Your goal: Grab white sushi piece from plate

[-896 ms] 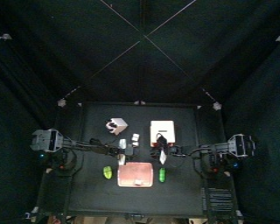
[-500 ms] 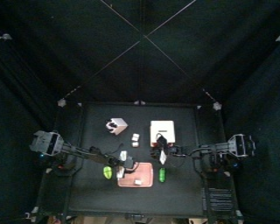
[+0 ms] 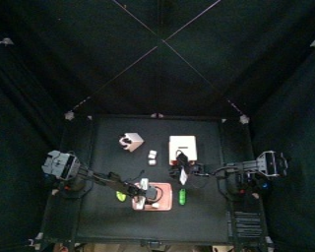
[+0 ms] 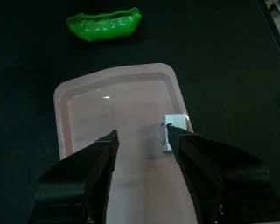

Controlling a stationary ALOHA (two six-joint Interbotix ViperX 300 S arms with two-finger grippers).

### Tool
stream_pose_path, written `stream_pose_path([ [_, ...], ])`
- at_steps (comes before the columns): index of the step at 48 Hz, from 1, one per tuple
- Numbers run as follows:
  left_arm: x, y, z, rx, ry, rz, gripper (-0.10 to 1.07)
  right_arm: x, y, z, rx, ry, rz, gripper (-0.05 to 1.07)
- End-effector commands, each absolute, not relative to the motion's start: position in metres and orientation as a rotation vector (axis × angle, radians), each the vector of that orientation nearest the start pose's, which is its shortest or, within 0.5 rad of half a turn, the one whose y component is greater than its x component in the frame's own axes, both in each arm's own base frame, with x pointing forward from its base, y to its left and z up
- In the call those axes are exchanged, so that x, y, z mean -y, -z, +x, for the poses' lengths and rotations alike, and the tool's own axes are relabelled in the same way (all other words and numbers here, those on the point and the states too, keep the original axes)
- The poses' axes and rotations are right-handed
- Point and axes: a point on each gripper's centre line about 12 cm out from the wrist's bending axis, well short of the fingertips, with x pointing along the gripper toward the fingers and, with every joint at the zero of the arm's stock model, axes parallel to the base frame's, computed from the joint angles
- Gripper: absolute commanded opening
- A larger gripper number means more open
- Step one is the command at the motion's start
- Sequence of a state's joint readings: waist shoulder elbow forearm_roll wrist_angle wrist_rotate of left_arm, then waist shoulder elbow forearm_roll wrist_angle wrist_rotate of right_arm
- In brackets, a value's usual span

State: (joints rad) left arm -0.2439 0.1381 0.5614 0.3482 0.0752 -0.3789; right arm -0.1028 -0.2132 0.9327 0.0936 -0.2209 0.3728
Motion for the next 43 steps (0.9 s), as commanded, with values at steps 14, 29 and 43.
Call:
stream_pose_path([
  [14, 0.116, -0.146, 0.411, -0.776, 0.198, 0.019, 0.85, 0.036, -0.194, 0.325, -0.414, 0.224, 0.472, 0.75],
  [29, 0.121, -0.136, 0.413, -0.817, 0.2, 0.032, 0.85, 0.036, -0.194, 0.325, -0.415, 0.223, 0.471, 0.75],
  [43, 0.12, -0.126, 0.414, -0.874, 0.18, 0.043, 0.85, 0.036, -0.194, 0.325, -0.416, 0.224, 0.471, 0.75],
])
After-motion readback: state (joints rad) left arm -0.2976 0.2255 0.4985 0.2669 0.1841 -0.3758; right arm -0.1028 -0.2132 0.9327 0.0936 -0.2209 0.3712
